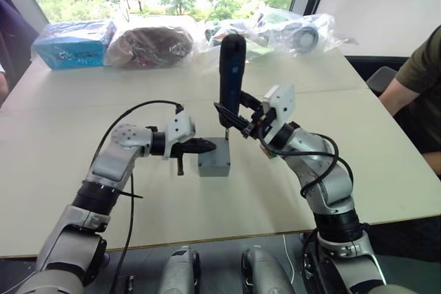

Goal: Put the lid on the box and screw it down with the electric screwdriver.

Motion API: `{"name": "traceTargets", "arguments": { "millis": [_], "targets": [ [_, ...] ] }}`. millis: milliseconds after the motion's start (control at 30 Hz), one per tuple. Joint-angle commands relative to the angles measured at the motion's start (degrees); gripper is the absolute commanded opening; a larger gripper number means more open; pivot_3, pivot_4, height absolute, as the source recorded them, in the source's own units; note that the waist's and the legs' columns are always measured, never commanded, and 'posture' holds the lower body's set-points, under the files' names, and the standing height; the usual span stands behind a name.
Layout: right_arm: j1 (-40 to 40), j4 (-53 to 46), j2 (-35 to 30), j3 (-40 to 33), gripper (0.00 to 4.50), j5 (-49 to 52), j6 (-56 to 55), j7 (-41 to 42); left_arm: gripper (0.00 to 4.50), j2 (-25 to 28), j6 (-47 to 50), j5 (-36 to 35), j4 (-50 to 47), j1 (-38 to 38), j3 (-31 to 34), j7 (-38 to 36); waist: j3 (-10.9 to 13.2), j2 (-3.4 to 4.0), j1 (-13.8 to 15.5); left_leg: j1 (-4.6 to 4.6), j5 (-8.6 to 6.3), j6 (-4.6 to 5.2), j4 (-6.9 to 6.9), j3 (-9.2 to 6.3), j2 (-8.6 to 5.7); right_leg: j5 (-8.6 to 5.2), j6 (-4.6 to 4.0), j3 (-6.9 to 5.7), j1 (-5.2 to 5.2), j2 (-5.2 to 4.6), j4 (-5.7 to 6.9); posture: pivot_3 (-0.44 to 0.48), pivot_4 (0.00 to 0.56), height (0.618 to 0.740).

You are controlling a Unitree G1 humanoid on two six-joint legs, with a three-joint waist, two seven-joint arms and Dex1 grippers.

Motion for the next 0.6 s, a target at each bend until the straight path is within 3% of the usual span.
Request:
{"name": "traceTargets", "arguments": {
  "millis": [33, 167, 600],
  "targets": [
    [2.1, 3.0, 0.4, 1.2, 1.79, -0.2, 3.2, -1.2, 0.00, 1.3, -0.1, 2.9, 0.3, 1.6, -1.7, -0.1, -0.1, -0.06, 0.0, 0.09, 0.00, 0.00, -0.02, 0.00, 0.01, 0.00, 0.00, 0.00, 0.08, 0.00, 0.00, 0.000, 0.150, 0.740],
    [2.2, 4.5, 0.4, 2.4, 1.79, -1.0, 4.1, -1.9, 0.00, 1.4, -0.4, 3.4, 0.2, 1.9, -1.7, 0.1, -0.3, -0.09, 0.0, 0.72, -0.03, 0.04, -0.15, -0.01, 0.05, -0.07, -0.08, -0.01, 0.70, 0.00, -0.11, 0.000, 0.150, 0.740],
    [3.9, 7.1, -0.5, 5.6, 1.79, -3.3, 6.1, -2.1, 0.00, 1.5, 0.2, 3.7, -1.0, 3.2, -1.2, 0.3, -1.7, -0.10, 0.0, 0.85, -0.09, 0.13, -0.20, -0.19, 0.10, -0.21, -0.26, 0.00, 0.80, 0.00, -0.11, 0.000, 0.150, 0.740]
  ]
}}
